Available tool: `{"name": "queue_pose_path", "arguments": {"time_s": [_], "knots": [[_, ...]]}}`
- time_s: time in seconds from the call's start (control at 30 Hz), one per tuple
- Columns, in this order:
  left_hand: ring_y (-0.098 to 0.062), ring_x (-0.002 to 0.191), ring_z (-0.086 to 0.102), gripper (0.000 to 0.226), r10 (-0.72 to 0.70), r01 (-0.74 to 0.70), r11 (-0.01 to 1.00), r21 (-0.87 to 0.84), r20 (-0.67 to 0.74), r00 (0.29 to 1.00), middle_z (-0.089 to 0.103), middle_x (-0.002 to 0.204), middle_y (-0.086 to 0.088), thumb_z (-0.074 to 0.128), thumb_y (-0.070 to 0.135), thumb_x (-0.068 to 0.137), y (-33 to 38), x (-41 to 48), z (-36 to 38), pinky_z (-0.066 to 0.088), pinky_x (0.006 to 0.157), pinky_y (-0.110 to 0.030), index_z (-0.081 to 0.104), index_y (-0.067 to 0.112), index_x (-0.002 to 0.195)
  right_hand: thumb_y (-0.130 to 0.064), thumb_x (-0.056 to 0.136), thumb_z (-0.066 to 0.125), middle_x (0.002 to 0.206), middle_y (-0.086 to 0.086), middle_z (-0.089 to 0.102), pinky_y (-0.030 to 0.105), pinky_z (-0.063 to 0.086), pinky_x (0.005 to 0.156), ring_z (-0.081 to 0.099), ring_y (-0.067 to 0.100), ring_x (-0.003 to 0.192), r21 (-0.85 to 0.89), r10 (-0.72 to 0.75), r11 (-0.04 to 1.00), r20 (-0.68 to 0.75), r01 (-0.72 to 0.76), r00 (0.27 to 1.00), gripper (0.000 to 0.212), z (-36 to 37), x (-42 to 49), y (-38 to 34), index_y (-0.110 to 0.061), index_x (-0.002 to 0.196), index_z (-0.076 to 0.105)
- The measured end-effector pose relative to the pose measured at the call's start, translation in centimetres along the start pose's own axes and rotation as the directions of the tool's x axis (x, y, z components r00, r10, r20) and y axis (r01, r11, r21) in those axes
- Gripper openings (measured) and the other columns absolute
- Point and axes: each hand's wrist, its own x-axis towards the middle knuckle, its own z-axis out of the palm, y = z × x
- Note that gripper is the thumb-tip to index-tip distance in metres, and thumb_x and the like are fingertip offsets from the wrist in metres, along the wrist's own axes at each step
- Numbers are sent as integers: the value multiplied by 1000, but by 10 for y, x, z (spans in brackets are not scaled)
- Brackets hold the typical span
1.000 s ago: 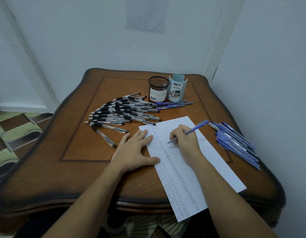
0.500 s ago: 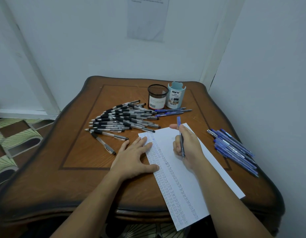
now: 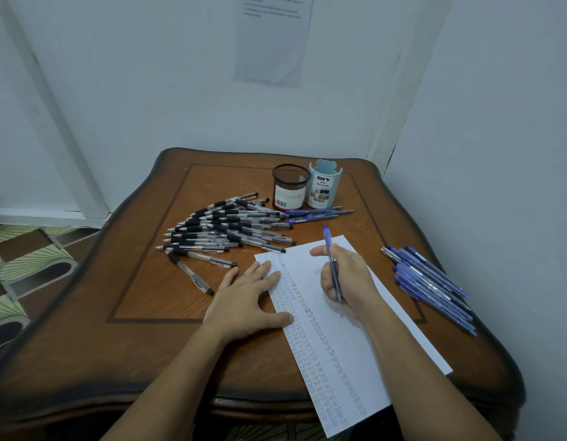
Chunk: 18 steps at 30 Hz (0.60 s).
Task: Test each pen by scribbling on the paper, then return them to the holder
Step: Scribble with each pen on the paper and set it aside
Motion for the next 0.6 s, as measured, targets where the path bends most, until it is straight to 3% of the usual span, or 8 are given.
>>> {"name": "queue_pose_path", "arguments": {"time_s": [0.1,0.17,0.27,0.33,0.4,0.43,0.5,0.6], "knots": [[-3,149,-5,103,4,-4,1000,5,-4,1000,0,163,13,38,87,66,-1,1,0,-10,119,-39,18,38,154,-29,108,37,63,-3,62,24,38,46,45,13,45,-79,-62,995,15,63,998,34,-9,1,-4,-10,110,66],[-3,149,-5,104,9,-9,1000,6,-8,1000,0,163,13,36,89,65,-2,1,1,-10,119,-39,17,38,154,-20,107,43,68,-7,60,22,38,49,46,11,53,-230,-110,968,-43,97,993,27,-26,6,-8,-5,109,65],[-3,149,-4,114,17,-17,1000,5,-15,1000,0,163,13,26,94,55,-2,1,1,-9,119,-39,18,39,154,-4,98,48,76,8,51,27,39,56,43,14,62,-528,-203,844,-142,99,969,19,-66,12,-13,0,107,64],[-3,149,-4,116,18,-18,1000,3,-19,1000,0,163,13,23,94,52,-1,1,0,-10,119,-39,18,38,154,-6,98,50,86,12,60,33,46,60,50,16,68,-669,-242,742,-195,52,951,20,-93,11,-20,-6,110,66],[-3,149,-4,116,19,-19,1000,0,-22,1000,0,163,13,23,95,52,-1,1,0,-10,119,-39,18,38,154,-9,101,53,101,8,63,24,49,64,59,17,81,-711,-232,704,-213,12,949,24,-118,10,-25,-13,121,65],[-3,149,-4,116,20,-20,1000,-1,-22,1000,0,163,14,23,95,52,-1,1,0,-9,119,-38,17,39,154,-11,101,55,108,5,63,22,47,73,60,19,91,-722,-212,691,-217,-11,953,28,-128,10,-25,-13,128,63],[-3,149,-4,116,20,-20,1000,-5,-25,999,0,163,14,24,95,52,-1,1,0,-9,119,-38,17,39,154,-12,99,60,121,5,61,28,42,86,54,18,103,-748,-166,661,-227,-62,960,38,-144,11,-22,-11,137,58],[-2,148,-5,116,23,-24,1000,-12,-31,999,0,163,15,25,94,53,-1,1,1,-10,119,-38,17,39,154,-9,97,61,127,9,63,29,43,86,56,19,104,-750,-109,653,-228,-103,968,40,-152,10,-12,-11,137,58]]}}
